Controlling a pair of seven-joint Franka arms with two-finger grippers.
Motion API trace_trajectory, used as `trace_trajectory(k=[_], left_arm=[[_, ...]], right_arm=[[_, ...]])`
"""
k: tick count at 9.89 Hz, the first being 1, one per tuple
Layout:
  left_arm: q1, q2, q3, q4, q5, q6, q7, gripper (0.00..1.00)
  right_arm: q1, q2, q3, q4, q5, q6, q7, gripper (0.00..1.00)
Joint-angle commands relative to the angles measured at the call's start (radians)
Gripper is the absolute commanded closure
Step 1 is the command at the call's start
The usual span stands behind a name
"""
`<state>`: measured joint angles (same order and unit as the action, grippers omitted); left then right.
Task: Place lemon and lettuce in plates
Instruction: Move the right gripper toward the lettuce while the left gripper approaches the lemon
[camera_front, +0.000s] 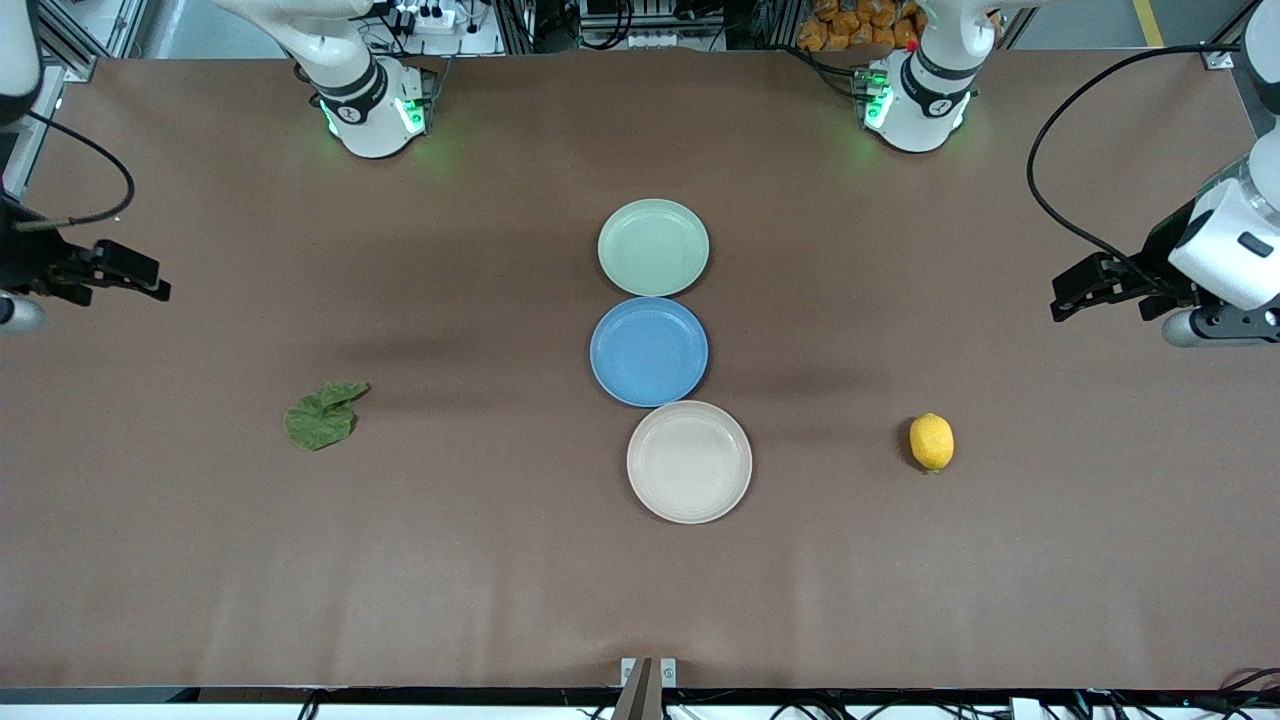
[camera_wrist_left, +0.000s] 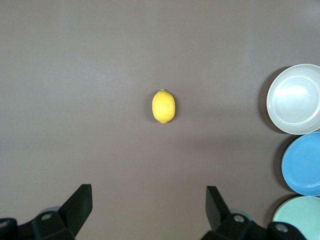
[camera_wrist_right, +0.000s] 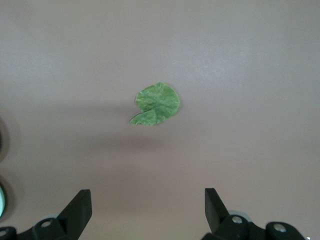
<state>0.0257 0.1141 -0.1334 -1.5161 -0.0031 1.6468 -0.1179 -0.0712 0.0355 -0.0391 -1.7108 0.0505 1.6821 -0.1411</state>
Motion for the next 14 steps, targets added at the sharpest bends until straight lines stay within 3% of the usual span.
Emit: trace_trajectory(k=[1,6,10,14], left_arm=[[-0.003,0.018,0.0,0.007,-0.005,0.002,0.012,0.0],[-0.001,0.137,0.0,0.007,0.005,0.065,0.011,0.0],[0.006,0.22,0.002,-0.001,0.006,0.171,0.015,0.0],[0.029,0.28,0.002,-0.018,0.04,0.258,0.023,0.0]], right_arm=[[-0.019,0.013,0.008,-0.067,-0.014,0.08,-0.011,0.0],[-0.032,0.179,0.008,-0.07,-0.011,0.175,-0.005,0.0],[-0.042,0.219,0.01,-0.194,-0.001,0.365,0.005,0.0],[-0.038,0.315,0.012,-0.204,0.005,0.441,0.107,0.0]])
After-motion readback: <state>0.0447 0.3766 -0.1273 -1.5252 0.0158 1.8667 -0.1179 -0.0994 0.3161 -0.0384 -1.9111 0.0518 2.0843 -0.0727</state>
